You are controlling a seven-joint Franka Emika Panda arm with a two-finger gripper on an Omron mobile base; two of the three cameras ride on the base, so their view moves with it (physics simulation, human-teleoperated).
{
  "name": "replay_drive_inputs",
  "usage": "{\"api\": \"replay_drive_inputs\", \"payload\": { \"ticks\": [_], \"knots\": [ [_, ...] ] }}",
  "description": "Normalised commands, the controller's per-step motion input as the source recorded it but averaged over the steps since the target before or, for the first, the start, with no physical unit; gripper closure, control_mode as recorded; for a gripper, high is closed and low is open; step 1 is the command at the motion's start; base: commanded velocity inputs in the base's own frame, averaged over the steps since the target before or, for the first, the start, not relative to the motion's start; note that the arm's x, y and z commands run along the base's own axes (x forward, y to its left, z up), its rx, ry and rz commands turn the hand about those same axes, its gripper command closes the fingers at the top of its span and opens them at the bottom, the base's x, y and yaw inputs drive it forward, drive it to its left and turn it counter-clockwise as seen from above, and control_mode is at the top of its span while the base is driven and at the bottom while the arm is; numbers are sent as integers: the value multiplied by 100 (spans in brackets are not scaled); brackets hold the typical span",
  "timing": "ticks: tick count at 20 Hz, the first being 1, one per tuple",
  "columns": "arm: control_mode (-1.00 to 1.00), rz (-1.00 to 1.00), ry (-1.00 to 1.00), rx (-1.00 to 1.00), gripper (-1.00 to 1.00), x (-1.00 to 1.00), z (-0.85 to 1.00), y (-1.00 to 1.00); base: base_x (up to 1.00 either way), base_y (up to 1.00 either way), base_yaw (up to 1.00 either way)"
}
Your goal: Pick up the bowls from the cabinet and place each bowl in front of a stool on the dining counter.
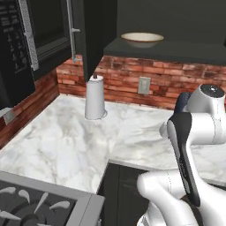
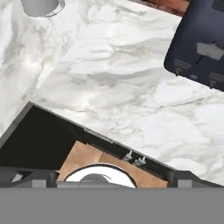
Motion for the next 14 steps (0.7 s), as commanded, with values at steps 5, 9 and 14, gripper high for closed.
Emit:
{"api": "replay_drive_inputs", "payload": {
  "ticks": [5, 9, 14],
  "knots": [
    [100, 0, 0, 0, -100, 0, 0, 0, 48, 0, 0],
    [100, 0, 0, 0, -100, 0, 0, 0, 74, -1, 5],
    [100, 0, 0, 0, -100, 0, 0, 0, 71, 0, 4]
  ]
}}
